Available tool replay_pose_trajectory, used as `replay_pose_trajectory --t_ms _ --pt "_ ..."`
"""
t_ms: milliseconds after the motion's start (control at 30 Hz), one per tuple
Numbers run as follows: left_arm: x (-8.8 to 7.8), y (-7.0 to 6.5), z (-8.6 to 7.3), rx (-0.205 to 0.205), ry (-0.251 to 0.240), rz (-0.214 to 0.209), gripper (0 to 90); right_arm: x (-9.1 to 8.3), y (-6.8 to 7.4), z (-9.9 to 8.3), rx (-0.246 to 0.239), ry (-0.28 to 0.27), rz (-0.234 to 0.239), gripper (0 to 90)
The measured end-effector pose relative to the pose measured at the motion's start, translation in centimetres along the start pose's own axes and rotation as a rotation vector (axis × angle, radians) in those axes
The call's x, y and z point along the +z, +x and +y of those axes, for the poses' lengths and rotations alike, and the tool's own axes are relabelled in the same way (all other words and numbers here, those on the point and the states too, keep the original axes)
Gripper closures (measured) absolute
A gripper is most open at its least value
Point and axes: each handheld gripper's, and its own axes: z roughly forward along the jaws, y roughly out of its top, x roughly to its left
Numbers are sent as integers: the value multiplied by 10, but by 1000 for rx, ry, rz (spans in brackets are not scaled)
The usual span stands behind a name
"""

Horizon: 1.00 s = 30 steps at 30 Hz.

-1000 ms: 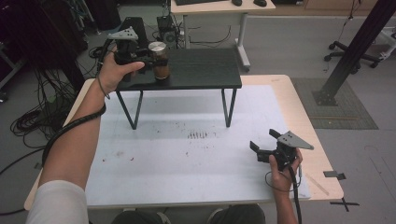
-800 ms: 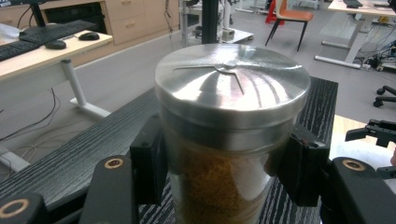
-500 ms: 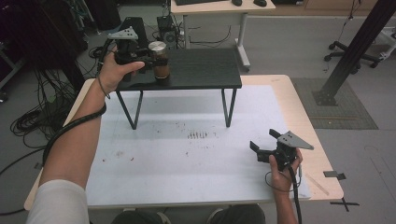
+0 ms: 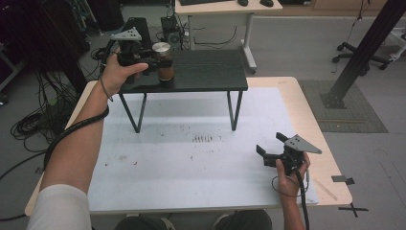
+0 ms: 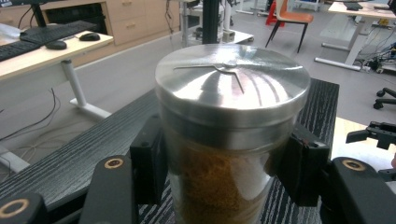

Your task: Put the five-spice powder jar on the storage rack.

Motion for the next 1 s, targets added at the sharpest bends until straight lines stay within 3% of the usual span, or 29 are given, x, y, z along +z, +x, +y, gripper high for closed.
replay_pose_trajectory --t_ms 1000 --pt "0 1 0 -6 -5 -2 428 0 0 0 3 -1 2 35"
